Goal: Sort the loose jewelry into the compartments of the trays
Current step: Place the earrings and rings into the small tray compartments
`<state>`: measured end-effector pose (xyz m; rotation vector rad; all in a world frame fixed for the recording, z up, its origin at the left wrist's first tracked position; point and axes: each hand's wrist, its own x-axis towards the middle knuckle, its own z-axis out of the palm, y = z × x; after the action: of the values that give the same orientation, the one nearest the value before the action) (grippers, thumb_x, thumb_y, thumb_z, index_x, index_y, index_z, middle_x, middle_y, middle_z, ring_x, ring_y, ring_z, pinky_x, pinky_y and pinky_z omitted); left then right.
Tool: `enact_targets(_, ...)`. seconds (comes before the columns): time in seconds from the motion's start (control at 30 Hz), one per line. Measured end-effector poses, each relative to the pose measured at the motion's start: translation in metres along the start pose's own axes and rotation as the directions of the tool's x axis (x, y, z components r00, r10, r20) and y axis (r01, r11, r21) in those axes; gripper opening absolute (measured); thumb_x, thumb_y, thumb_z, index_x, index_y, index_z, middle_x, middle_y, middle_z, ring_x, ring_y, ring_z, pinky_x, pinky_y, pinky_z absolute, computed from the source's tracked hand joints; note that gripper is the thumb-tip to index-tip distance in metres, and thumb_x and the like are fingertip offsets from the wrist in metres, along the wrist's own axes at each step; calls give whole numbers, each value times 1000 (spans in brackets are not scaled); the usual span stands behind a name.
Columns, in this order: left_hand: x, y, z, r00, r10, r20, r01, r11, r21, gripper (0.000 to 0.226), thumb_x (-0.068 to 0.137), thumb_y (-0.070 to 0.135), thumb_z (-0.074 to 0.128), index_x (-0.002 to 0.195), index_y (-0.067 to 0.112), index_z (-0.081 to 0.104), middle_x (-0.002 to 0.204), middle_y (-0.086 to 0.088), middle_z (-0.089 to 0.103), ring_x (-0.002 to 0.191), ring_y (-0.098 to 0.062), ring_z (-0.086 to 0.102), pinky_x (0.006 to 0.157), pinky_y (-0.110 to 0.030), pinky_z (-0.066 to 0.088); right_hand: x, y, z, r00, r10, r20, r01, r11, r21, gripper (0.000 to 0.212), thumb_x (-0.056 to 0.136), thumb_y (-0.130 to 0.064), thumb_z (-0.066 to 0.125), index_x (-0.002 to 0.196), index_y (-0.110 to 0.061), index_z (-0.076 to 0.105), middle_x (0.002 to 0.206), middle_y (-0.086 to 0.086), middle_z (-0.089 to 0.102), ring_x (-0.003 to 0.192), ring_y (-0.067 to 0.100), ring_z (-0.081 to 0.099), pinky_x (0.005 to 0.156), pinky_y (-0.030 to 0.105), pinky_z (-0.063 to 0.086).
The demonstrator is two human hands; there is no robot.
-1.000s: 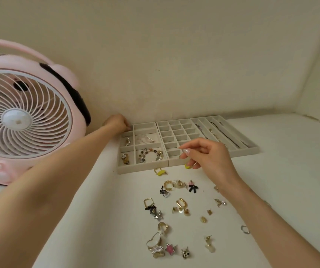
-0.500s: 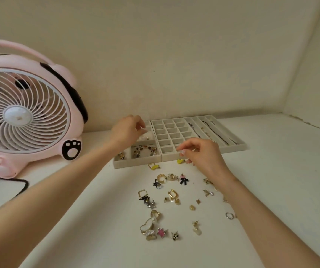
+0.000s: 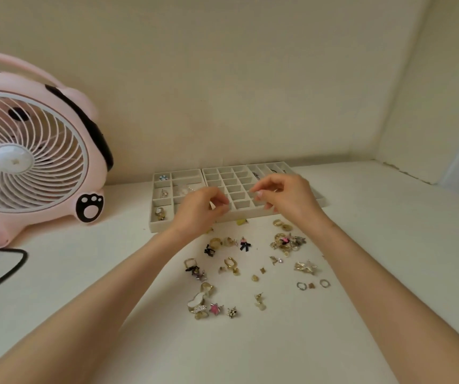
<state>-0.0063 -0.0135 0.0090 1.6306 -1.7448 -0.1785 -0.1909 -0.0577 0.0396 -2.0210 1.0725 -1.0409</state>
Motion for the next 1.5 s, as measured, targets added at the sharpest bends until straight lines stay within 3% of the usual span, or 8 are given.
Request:
enact_targets(0.3, -11, 36, 26, 990, 71, 122, -65, 997, -47, 9, 89, 22, 61, 96, 17, 64, 86, 11, 58, 72, -4, 50, 62, -11, 37, -20, 36, -33, 948, 206, 242, -110, 927, -358, 15, 78, -23, 76, 94, -22, 74, 89, -11, 68, 73, -2, 56, 71, 19, 44)
enact_targets(0.47, -15, 38, 31, 990, 58, 128, -48, 996, -81, 7, 89, 19, 60, 96, 17, 64, 85, 10, 59, 71, -3, 50, 61, -12, 38, -24, 42, -40, 962, 198, 187, -112, 914, -391, 13, 80, -21, 74, 93, -22, 74, 91, -7, 66, 77, 3, 55, 80, 27, 47)
enact_targets(0.67, -22, 21, 30, 991, -25, 132, 41, 992, -119, 6, 89, 17, 60, 94, 21, 62, 86, 10, 61, 73, -10, 56, 64, -17, 43, -33, 33, -60, 947, 225, 229, -139, 930, -340, 12, 77, -20, 77, 88, -19, 74, 71, -7, 61, 60, 6, 56, 59, 15, 39)
enact_targets(0.9, -23, 25, 25, 993, -38, 114, 56, 986, -155, 6, 88, 18, 61, 93, 20, 64, 85, 10, 61, 74, -12, 58, 58, -9, 41, -60, 28, -61, 816, 363, 449, -126, 870, -476, 23, 67, -33, 83, 84, -27, 68, 77, -9, 63, 64, 6, 59, 65, 23, 45)
enact_targets(1.03, -24, 28, 23, 994, -33, 103, 51, 982, -184, 6, 88, 18, 62, 93, 20, 65, 86, 8, 62, 73, -10, 56, 57, -9, 41, -62, 29, -53, 868, 316, 383, -92, 860, -502, 24, 68, -28, 82, 84, -26, 64, 80, -8, 62, 66, 6, 56, 62, 21, 44)
enact_targets(1.23, -26, 38, 24, 967, -50, 250, 163, 875, -457, 7, 87, 22, 64, 91, 17, 64, 82, 4, 70, 65, 3, 60, 57, -10, 43, -44, 9, -42, 959, 106, 263, -39, 968, -247, 21, 73, -8, 77, 87, -21, 68, 74, -6, 58, 59, 2, 51, 62, 25, 50)
enact_targets(1.43, -25, 35, 13, 963, -135, 233, 241, 818, -522, 19, 85, 25, 66, 97, 11, 65, 79, 2, 70, 68, -1, 63, 64, -17, 49, -20, -7, 2, 953, -57, 297, 118, 975, -190, 24, 72, -8, 78, 86, -19, 61, 79, -3, 61, 64, 1, 51, 63, 18, 46)
enact_targets(1.5, -23, 30, 8, 967, -162, 195, 241, 830, -503, 15, 84, 22, 67, 93, 10, 65, 75, 1, 69, 65, 0, 62, 63, -15, 47, -14, -8, 13, 951, -90, 297, 145, 975, -169, 24, 73, -8, 77, 85, -20, 60, 81, -2, 64, 68, 3, 55, 69, 24, 50)
